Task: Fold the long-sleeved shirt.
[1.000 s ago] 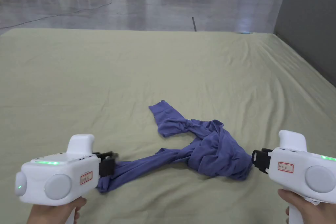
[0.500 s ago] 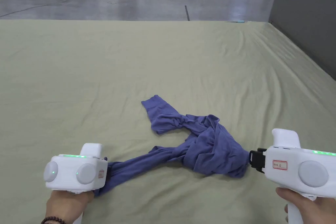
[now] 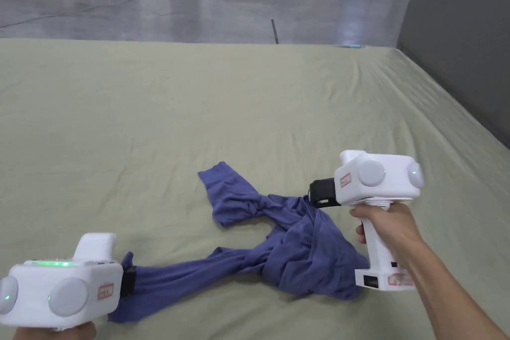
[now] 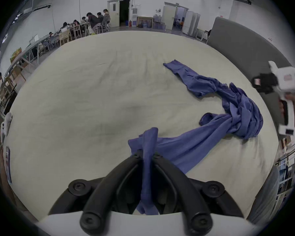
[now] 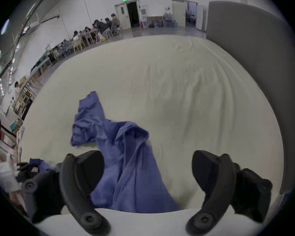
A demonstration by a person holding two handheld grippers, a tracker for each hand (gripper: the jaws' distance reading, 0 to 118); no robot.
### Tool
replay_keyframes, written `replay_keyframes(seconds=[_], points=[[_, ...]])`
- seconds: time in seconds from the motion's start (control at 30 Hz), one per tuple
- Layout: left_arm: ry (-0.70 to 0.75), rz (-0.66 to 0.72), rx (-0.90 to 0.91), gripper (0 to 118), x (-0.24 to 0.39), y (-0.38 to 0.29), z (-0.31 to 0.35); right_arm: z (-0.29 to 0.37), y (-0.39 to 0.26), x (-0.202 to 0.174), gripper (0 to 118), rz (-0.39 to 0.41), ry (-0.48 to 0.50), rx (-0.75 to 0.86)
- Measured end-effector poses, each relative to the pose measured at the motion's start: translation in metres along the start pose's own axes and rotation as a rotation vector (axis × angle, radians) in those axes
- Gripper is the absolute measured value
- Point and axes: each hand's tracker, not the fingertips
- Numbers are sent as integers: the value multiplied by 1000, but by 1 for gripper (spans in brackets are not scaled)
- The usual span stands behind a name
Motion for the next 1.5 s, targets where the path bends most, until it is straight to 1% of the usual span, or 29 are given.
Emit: replay_keyframes(seconds=[0.03,0.1,0.17,0.2,0.23,0.27,0.3,0.33,0.37,0.4,0.43,0.47,0.5,0.53,0.57,0.63,0.7,0.73,0.77,0.83,0.93,1.0,1.07,1.13,1.2,1.27,1.3,1.33,1.5], points=[[2,4,-2,3,0,0,-1,-17,7,-1,100,-7,2,-39],[-1,18,-9,3,-2,0,-3,-42,14,-3,85,-1,23,-116],[-6,38,-18,3,-3,-1,-7,-68,13,-11,83,32,36,-246],[-7,42,-19,3,-4,-2,-8,-77,8,-16,79,51,13,-307],[-8,47,-22,3,-5,-2,-9,-83,2,-20,64,67,-8,-327],[-8,52,-25,3,-5,-2,-10,-71,3,-19,63,68,-14,-207],[-7,54,-23,3,-6,-1,-9,-63,5,-16,51,22,5,-213],[-5,57,-14,3,-7,0,-8,-53,6,-12,15,-35,17,-170],[-3,58,4,3,-8,2,-5,-36,3,-11,11,-32,-73,-88],[8,70,52,3,-10,6,1,-20,4,0,11,-93,30,-64],[-1,90,98,3,-13,12,10,-6,5,10,11,-161,99,-35],[-17,102,143,3,-17,20,18,13,7,18,11,-203,150,21],[-27,117,184,3,-22,32,29,37,10,25,11,-234,166,89],[-18,137,224,3,-27,45,41,60,16,31,11,-211,147,146],[-29,149,245,3,-31,59,51,81,23,36,11,-210,152,187],[-34,161,322,3,-37,92,76,124,40,44,11,-224,196,252],[11,113,395,3,-40,126,100,161,57,50,11,-212,165,313],[49,97,429,3,-41,145,113,181,65,47,11,-185,147,352],[73,91,470,3,-44,163,125,200,74,45,11,-165,137,383],[102,93,524,3,-49,201,148,225,98,44,11,-159,111,430],[122,91,563,3,-56,261,173,250,140,32,11,-131,76,487],[202,61,590,3,-53,300,182,259,170,21,11,-97,50,527],[254,36,611,3,-53,334,190,266,201,6,11,-51,-8,557],[252,54,623,3,-58,372,199,275,234,-5,11,-26,-45,601],[305,57,645,3,-61,402,208,285,266,-14,11,-9,-64,638],[372,25,677,3,-61,429,220,299,298,-27,11,25,-132,688],[383,19,699,3,-62,442,227,305,316,-28,11,23,-161,708],[384,25,707,3,-66,454,232,313,330,-32,11,10,-163,742],[341,149,749,3,-81,490,248,334,372,-44,11,-17,-135,790]])
